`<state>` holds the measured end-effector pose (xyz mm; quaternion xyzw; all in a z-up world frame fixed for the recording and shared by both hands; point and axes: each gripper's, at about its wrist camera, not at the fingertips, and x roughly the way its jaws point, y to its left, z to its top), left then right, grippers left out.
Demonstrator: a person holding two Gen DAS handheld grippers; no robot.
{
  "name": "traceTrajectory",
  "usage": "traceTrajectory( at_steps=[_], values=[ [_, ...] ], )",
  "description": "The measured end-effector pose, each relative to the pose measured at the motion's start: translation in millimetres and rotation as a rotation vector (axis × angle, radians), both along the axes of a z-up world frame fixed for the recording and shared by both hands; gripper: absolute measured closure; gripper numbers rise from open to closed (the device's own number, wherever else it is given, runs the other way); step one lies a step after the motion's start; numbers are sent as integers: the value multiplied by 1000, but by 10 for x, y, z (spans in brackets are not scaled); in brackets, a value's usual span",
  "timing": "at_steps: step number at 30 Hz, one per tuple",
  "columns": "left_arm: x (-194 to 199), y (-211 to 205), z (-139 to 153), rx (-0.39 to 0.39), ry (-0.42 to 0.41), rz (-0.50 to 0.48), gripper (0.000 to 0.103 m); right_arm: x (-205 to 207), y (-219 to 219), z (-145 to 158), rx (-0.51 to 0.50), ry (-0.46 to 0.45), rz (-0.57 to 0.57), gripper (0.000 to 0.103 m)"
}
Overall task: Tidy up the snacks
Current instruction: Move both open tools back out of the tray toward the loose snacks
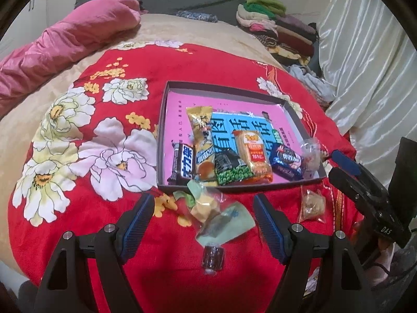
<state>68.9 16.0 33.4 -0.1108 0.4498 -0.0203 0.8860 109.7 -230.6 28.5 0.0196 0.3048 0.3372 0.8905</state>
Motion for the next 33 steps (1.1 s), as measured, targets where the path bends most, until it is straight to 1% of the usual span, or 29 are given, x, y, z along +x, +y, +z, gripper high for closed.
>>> traceTrajectory(
  at_steps=[6,15,24,29,33],
  values=[
    [-58,-3,-58,0,20,-7,24,-54,-46,-25,-24,2,-25,16],
    [-122,-44,-130,-5,41,-26,24,-87,-143,-75,-39,32,-66,16],
    [-168,-113,-274,0,81,-56,24,-149,-193,-135,-61,68,-86,16],
    [-186,-145,-382,-1,111,-62,24,-186,-196,-172,-94,78,-102,16],
    [-195,-164,-443,-3,127,-63,24,-172,-221,-244,-128,111,-128,16]
  ],
)
